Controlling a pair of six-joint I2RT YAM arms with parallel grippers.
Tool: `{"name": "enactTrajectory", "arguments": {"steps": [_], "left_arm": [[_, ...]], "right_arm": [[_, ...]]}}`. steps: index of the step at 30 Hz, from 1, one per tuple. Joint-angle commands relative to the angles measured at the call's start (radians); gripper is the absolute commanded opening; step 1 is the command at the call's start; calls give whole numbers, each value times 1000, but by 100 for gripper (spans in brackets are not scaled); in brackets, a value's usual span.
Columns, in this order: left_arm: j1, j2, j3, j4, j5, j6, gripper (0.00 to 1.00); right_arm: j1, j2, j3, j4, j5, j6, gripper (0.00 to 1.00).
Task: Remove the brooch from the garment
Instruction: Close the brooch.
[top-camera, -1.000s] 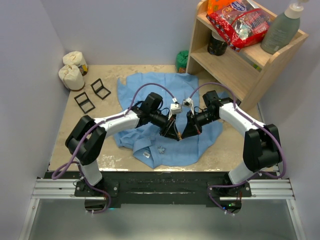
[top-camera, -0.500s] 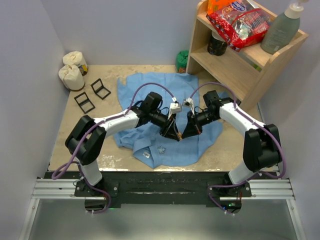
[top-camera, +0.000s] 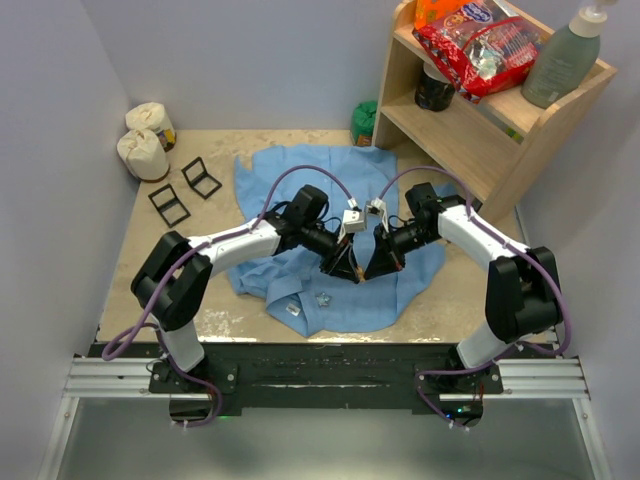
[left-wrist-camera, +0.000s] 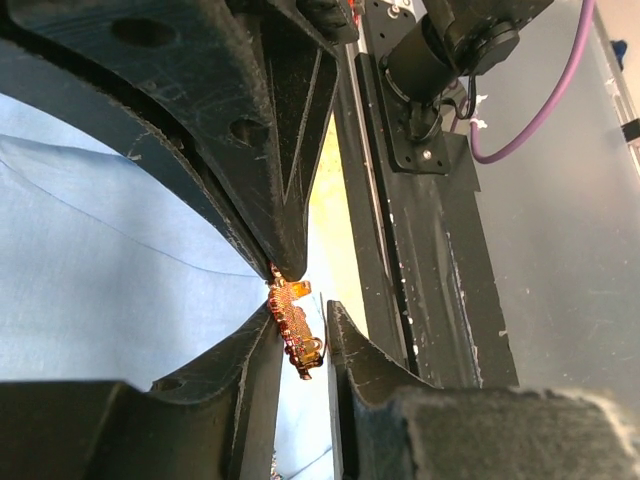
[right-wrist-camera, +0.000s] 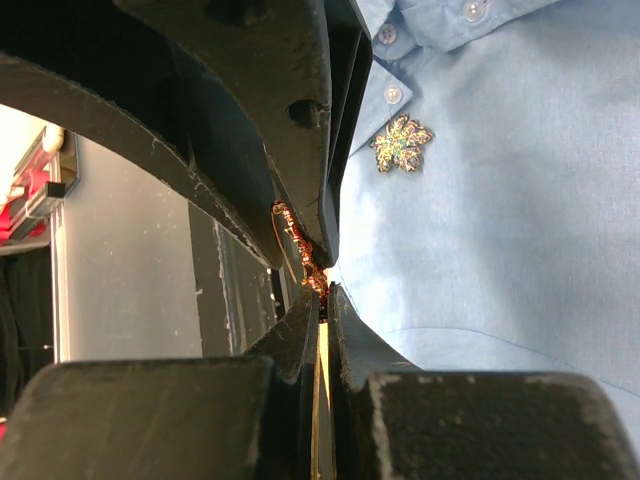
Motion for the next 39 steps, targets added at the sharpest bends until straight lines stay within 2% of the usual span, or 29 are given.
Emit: {"name": "enactTrajectory", "arguments": {"steps": [1,5,10,22,39], "left_arm": [[-19,-45,60,9,62,34,26],[-19,-46,65,8,87,33,36],[-19,-56,62,5,114,42,38],[-50,-51,59,-31,56,99,30],[-56,-28,79,-26,53,70,23]], "right_arm": [[0,2,17,15,23,-39,0],[1,16,27,-25,-2,-76,0],[1,43,41,-81,-30,-118,0],[0,60,49,-117,-54,-148,0],[0,68,52,-113,-50,-139,0]]}}
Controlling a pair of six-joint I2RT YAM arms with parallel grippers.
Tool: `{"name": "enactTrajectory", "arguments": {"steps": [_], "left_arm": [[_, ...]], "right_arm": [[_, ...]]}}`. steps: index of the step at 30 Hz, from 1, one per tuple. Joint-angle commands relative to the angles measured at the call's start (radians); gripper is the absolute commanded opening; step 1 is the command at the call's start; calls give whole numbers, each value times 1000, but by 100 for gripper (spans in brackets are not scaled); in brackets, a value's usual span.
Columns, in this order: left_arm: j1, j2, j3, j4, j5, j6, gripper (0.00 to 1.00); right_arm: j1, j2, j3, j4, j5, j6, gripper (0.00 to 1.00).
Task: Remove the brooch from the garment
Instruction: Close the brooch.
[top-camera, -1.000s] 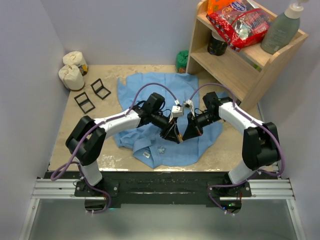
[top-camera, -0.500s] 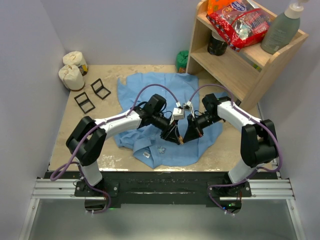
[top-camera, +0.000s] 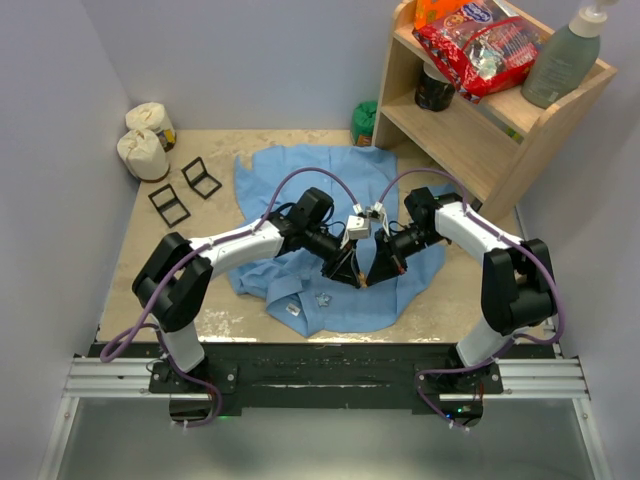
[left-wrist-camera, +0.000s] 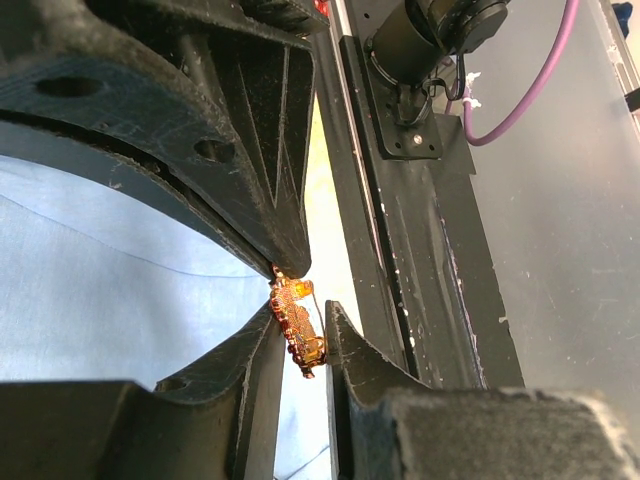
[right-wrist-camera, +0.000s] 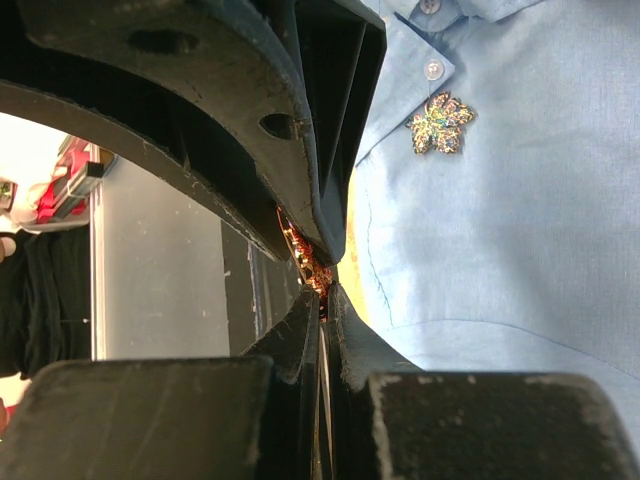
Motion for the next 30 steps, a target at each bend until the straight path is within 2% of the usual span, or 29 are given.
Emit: {"name": "enactTrajectory", "arguments": {"steps": [1,15,30], "left_arm": [[-24,-26,56,43,60,-2,22],[-38,-20,70,-28,-23,52,12],[-44,-32,87,-132,-56,133,6]], "right_arm": [[0,14,30,33,-3,-14,0],[2,-19,11,104,27,45,0],[2,-60,-12,179,73,109,0]]}}
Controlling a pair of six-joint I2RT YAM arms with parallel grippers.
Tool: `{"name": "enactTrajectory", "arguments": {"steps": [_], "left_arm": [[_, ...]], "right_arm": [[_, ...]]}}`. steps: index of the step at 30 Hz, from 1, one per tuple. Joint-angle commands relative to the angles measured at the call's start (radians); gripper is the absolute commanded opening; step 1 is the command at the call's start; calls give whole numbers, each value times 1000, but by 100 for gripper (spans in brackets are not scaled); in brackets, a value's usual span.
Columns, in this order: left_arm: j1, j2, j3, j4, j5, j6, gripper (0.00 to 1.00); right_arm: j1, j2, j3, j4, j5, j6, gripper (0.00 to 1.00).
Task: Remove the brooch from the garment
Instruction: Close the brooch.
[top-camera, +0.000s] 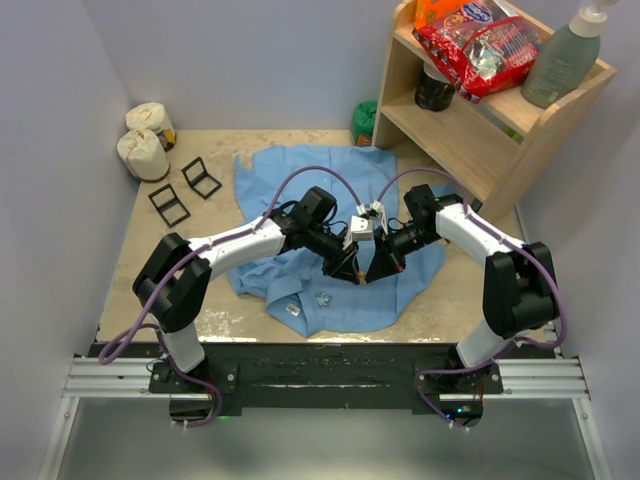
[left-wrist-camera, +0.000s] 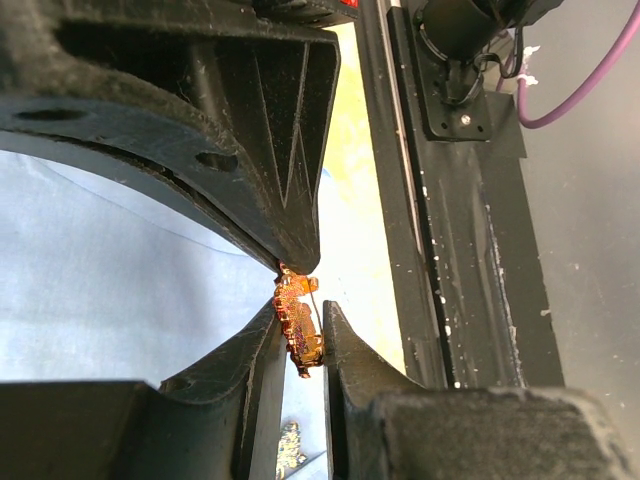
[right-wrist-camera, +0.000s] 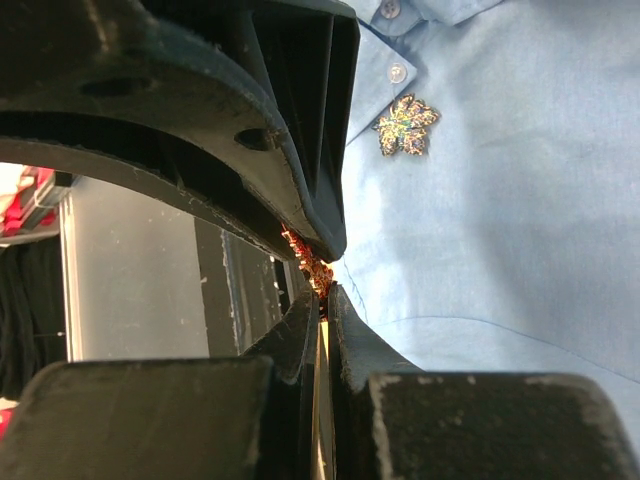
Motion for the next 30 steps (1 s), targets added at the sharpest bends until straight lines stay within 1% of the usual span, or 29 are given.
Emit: {"name": "enactTrajectory", "arguments": {"steps": [1,10,14,22,25,26,30], "left_arm": [[-28,-31,47,-41,59,54,6],[-28,-37,51,-35,94,40,6],[-27,-40,53,-21,98,24,9],[-18,-45,50,16,99,-12,10],[-13,-46,44,37,99,-32,14],[-13,-46,42,47,98,-41,17],[-5,-46,39,61,99,-54,18]], "right_arm": [[0,-43,-3,92,24,30,0],[0,-45,-3,94,27,33,0],[-1,-45,-3,94,28,33,0],[0,-45,-3,97,30,34,0],[0,-46,-3,97,31,34,0],[0,-45,-3,95,31,34,0],[-1,-43,-3,95,31,36,0]]}}
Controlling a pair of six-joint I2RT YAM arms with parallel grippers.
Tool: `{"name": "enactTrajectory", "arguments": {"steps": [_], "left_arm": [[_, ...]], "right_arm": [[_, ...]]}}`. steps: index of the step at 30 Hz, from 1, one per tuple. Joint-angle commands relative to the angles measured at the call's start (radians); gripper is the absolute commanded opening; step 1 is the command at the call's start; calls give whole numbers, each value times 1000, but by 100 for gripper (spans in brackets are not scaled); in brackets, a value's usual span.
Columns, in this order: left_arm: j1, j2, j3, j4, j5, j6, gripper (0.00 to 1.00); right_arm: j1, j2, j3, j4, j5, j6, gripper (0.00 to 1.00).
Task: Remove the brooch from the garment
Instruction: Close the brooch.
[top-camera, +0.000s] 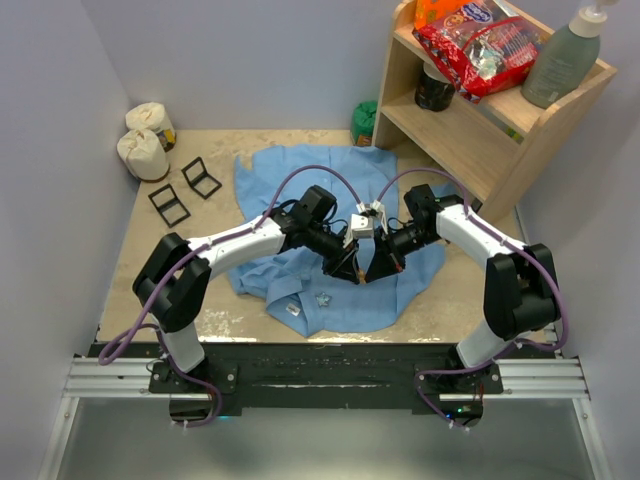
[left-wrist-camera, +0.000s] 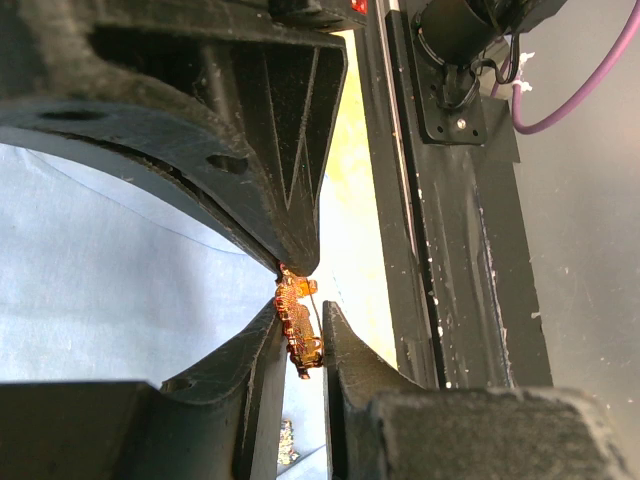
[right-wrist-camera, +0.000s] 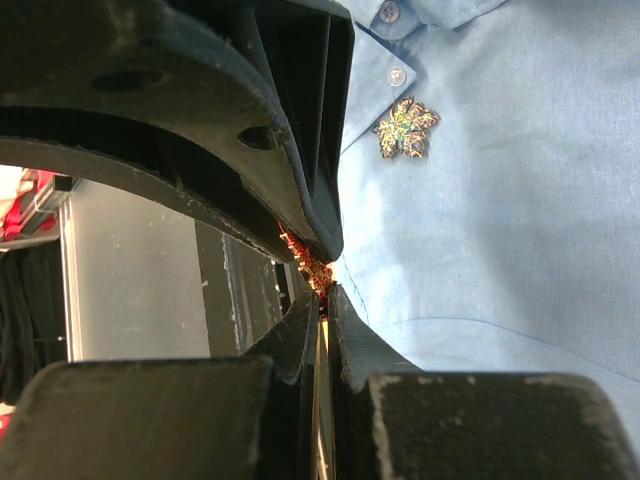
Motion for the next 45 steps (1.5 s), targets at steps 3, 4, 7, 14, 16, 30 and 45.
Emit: {"name": "enactTrajectory", "arguments": {"steps": [3,4,7,14,16,30,45], "left_arm": [[-8,-48,23,66,87,-17,15],[-8,-46,22,63,85,-11,12],[-8,-46,20,41,75,14,8],[-8,-51,23,-9,71,64,4],[-10,-54,22,-18,58,75,2],[-14,-65,29,-86,22,137,0],[-14,-66,49,-170,-44,209,0]], "right_arm": [[-4,-30,4,75,24,6,0],[-4,-28,4,76,26,6,0],[-4,-31,3,78,26,8,0],[-6,-31,3,78,26,8,0],[-4,-33,1,79,26,8,0],[-4,-40,-2,88,30,15,0],[-4,-46,-8,107,44,27,0]]}}
